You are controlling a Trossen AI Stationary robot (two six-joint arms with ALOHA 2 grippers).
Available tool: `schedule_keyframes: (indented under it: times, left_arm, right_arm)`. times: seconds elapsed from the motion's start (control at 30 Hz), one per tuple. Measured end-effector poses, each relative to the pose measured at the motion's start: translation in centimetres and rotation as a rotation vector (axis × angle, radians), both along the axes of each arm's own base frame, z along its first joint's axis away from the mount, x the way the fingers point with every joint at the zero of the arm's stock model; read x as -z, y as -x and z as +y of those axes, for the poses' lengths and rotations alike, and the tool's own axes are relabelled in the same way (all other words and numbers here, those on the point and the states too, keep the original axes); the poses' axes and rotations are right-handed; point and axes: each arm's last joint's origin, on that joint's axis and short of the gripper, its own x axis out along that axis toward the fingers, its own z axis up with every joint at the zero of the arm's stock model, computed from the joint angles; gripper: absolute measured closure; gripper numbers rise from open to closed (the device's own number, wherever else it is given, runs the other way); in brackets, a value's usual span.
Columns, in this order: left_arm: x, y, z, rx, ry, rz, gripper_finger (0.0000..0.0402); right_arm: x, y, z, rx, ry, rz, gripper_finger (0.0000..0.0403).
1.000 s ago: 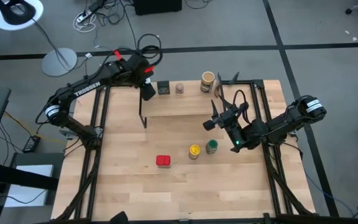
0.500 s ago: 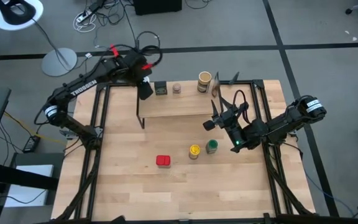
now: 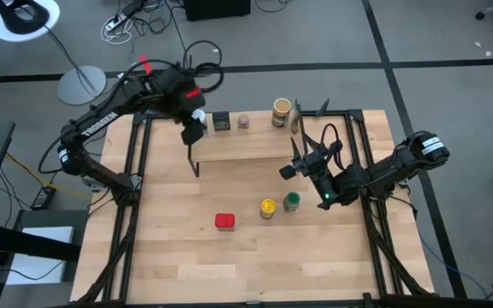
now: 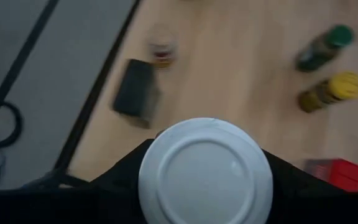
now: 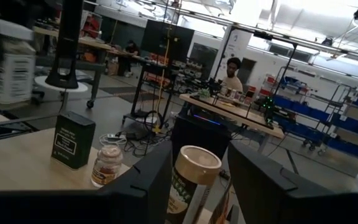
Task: Shelf spices
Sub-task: Remove the white seasoning bottle from the shelf
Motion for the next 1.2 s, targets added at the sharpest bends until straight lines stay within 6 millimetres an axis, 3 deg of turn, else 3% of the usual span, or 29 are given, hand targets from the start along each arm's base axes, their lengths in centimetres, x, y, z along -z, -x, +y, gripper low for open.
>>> schedule_keyframes:
  times: [0.3,0.4,0.57,0.73,0.97,1.2]
  left_arm:
    - [0.0,-1.7,-6.2,0.138,0.0,0.019,0.0209]
    - [0.9,-2.3,-8.6,0.161,-0.027,0.035,0.0209]
    - [5.3,-2.7,-12.0,0.18,-0.01,0.09,0.0209]
    - [10.6,-1.4,-14.4,0.169,0.046,0.07,0.0209]
    - [16.0,1.5,-15.3,0.118,0.12,-0.038,0.0209]
    - [20.6,2.5,-15.3,0.087,0.132,0.022,0.0209]
  right_arm:
    - [0.0,0.0,0.0,-0.001,0.0,-0.001,0.0251]
    - [0.0,0.0,0.0,-0.001,0.001,-0.001,0.0252]
    - [0.0,0.0,0.0,-0.002,0.001,-0.002,0.0252]
    - [0.0,0.0,0.0,-0.002,-0.002,-0.007,0.0255]
    - [0.0,0.0,0.0,-0.003,-0.006,-0.018,0.0257]
    - [0.0,0.0,0.0,0.0,-0.015,-0.026,0.0257]
